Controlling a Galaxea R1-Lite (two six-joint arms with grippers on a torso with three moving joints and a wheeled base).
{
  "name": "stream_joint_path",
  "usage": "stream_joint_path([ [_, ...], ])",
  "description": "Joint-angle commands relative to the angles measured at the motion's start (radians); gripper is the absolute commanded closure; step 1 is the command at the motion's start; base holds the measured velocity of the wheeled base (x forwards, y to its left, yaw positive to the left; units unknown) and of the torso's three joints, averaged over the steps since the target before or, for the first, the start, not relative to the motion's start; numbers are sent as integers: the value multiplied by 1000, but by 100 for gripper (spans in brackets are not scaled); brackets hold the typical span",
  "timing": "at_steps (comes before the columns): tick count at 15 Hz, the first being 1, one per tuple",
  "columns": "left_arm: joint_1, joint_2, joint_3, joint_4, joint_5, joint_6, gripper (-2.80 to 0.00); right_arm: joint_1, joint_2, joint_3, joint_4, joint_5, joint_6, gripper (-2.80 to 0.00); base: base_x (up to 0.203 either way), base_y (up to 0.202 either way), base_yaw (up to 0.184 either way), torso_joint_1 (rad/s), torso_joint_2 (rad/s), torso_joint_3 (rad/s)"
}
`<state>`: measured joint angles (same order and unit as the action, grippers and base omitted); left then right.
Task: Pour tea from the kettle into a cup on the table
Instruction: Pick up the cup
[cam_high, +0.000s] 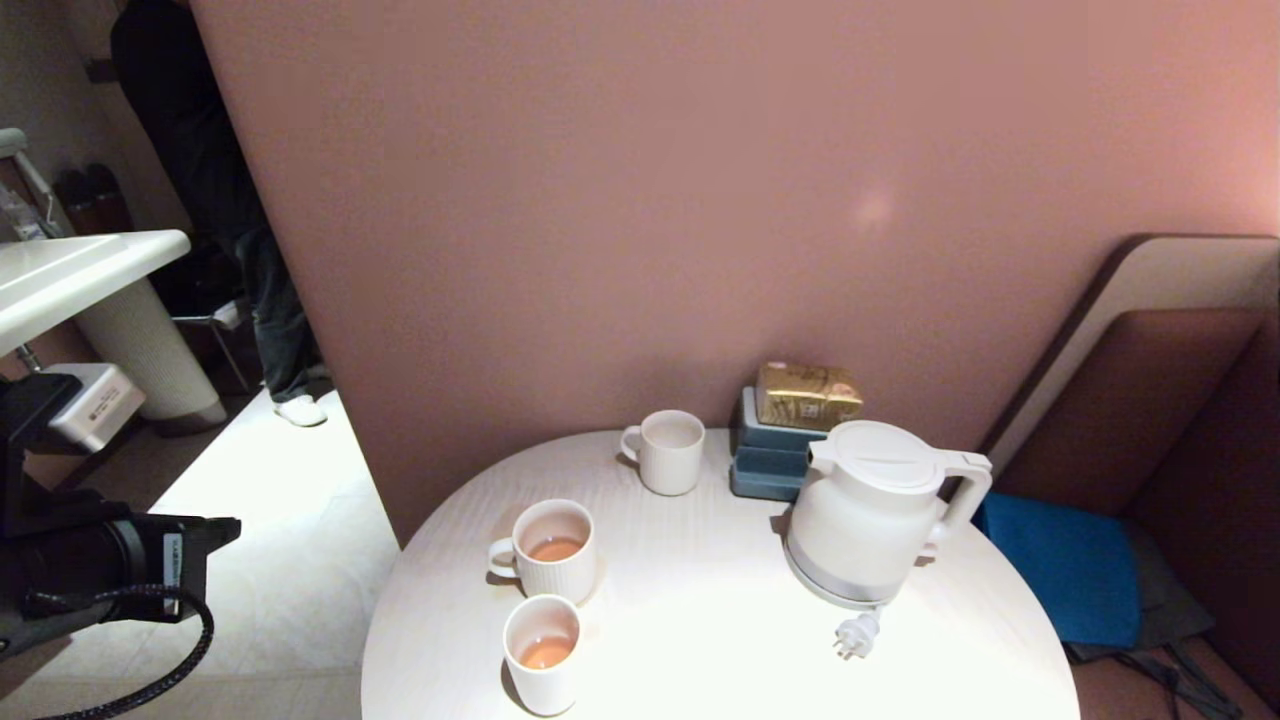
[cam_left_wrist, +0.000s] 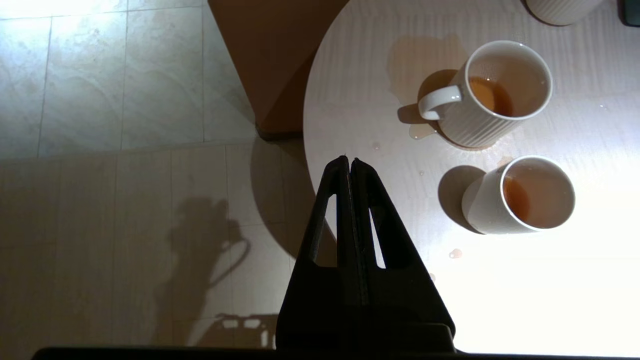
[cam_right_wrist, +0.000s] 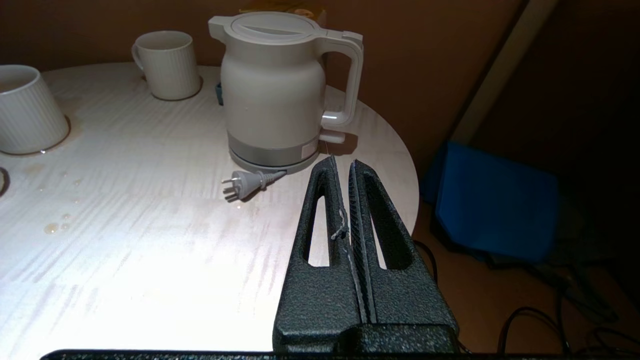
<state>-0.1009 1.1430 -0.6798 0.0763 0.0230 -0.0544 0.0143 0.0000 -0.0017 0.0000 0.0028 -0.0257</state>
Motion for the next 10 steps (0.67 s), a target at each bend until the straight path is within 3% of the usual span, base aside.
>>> stream_joint_path([
  [1, -2, -7, 0, -9, 0, -1, 0, 1, 0, 0, 0, 0, 0, 0, 0, 0, 0, 0, 0, 0],
  [10, -2, -55, 38, -29, 3, 4, 0, 1, 1, 0, 0, 0, 0, 0, 0, 0, 0, 0, 0, 0],
])
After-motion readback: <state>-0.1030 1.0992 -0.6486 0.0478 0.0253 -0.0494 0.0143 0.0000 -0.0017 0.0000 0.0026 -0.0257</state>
